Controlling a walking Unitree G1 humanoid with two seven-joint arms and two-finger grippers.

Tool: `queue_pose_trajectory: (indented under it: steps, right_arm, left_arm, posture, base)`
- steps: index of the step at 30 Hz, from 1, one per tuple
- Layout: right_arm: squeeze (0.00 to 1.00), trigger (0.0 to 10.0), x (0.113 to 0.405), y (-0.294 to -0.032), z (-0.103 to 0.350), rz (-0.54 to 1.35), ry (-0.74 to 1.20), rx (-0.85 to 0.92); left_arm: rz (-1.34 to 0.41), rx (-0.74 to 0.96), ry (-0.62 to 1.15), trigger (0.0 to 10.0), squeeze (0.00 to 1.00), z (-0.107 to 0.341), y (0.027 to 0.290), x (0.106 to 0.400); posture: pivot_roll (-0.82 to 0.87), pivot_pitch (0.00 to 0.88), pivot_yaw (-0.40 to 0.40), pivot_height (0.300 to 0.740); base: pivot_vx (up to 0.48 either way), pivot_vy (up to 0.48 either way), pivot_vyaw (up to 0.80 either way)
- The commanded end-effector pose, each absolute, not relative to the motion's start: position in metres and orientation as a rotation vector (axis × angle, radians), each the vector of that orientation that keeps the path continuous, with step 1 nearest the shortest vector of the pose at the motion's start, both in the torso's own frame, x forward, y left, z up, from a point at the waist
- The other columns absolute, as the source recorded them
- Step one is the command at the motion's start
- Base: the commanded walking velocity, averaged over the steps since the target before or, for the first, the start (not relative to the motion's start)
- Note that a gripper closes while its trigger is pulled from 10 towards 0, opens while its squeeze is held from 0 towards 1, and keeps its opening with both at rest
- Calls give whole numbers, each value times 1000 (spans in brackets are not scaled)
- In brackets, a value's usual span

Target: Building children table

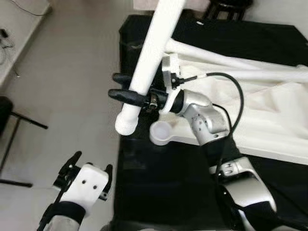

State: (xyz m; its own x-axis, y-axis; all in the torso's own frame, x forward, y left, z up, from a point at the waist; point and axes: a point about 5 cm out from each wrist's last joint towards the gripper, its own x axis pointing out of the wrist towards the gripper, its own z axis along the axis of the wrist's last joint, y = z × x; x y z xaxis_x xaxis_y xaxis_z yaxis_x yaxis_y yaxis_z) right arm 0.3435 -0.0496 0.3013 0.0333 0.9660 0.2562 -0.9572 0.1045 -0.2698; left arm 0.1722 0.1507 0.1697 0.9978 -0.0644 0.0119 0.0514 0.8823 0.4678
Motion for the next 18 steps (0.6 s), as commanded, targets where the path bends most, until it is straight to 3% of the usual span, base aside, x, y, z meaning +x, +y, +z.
queue_pose_trajectory:
  steps: [1,5,14,18]
  right_arm:
    - [0,10000,341,-53,304,1478,-440,-119]
    - [0,10000,352,-62,304,1374,-430,-187]
    - [0,10000,361,-83,303,1364,-389,-255]
    - [0,10000,349,-101,309,1616,-353,-149]
  left_arm:
    - [-85,480,-2,10000,0,163,149,175]
    - [-113,470,1,10000,0,160,148,179]
    - [-151,464,12,10000,0,157,145,177]
    - [-179,455,19,10000,0,156,144,172]
  posture:
    - [114,243,-69,740]
    - [112,231,-69,740]
    - [120,224,-62,740]
    - [122,243,-54,740]
  base:
    - [0,0,0]
    - [0,0,0]
    - [0,0,0]
    - [0,0,0]
